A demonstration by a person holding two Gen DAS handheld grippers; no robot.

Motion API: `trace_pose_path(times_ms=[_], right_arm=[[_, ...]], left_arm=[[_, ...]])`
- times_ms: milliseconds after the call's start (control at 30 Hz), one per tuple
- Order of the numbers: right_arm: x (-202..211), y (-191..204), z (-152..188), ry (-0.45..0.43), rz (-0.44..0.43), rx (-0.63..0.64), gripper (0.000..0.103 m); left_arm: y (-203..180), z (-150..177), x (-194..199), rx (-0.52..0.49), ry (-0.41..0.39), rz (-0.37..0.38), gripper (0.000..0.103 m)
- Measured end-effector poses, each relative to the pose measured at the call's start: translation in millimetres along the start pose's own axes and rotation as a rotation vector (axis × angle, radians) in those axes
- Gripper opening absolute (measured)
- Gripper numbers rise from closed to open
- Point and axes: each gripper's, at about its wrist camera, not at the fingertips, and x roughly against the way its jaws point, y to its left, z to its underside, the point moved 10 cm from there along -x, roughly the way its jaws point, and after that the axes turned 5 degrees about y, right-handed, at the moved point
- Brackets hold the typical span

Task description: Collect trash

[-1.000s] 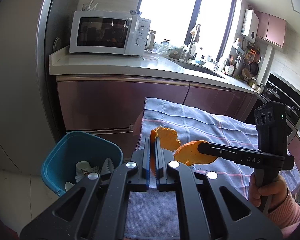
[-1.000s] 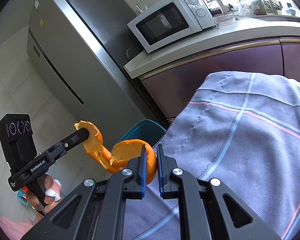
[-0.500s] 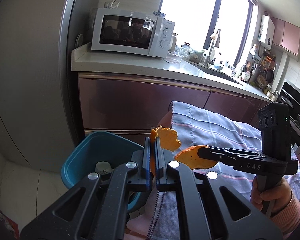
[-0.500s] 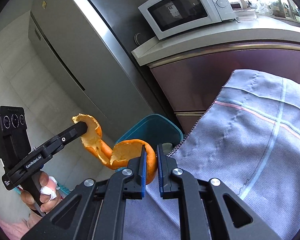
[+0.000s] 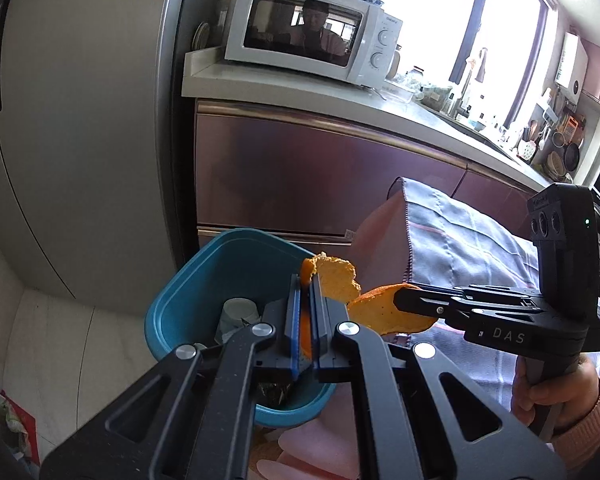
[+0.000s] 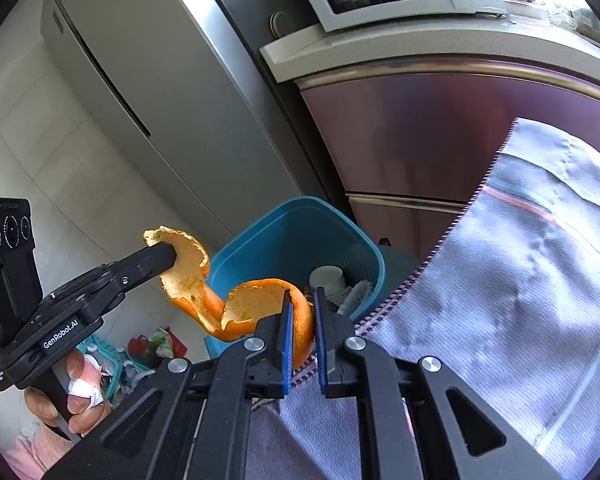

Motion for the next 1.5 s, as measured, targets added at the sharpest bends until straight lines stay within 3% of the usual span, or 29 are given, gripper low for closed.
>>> trace_pose_path(times_ms=[400,633,700,933,1000,1067,1100,1200,1267,1367,1500], right_arm=[[-48,6,1,0.111,0.057,0.050,0.013],[-58,8,1,0.119,0.058,0.043,0.017],[-57,7,1,0.112,0.051,0.035,0.019],[-34,3,10,0.061,0.021,0.015,0.028],[-22,4,14,0.035,0.023,0.030,0.036],[-7,7,19,0.002,0.031,0.056,0.052],[1,8,22,-0.019,0.037,0.064,0.055],[27,9,32,-0.080,0.062,0.079,0.063],[45,6,41,-0.127,0.092,0.081,0.073],[69,3,58,-0.196,0.164,0.097,0.085],[104,-5,83,-0.298,0.257,0.098,0.096]], left_arm=[[28,22,-50,0.046,0.099,-0.034,0.006],[32,31,-72,0.067,0.135,-0.036,0.009],[33,32,-75,0.069,0.141,-0.035,0.022],[28,33,-65,0.063,0.113,-0.015,0.032],[23,31,-55,0.054,0.084,-0.008,0.042],[15,29,-41,0.044,0.047,0.004,0.058],[11,28,-34,0.039,0.030,0.012,0.066],[-3,26,-11,-0.001,-0.030,0.014,0.071],[-14,27,5,-0.029,-0.076,0.001,0.088],[-33,33,28,-0.080,-0.143,-0.013,0.098],[-58,42,53,-0.114,-0.218,-0.027,0.097]])
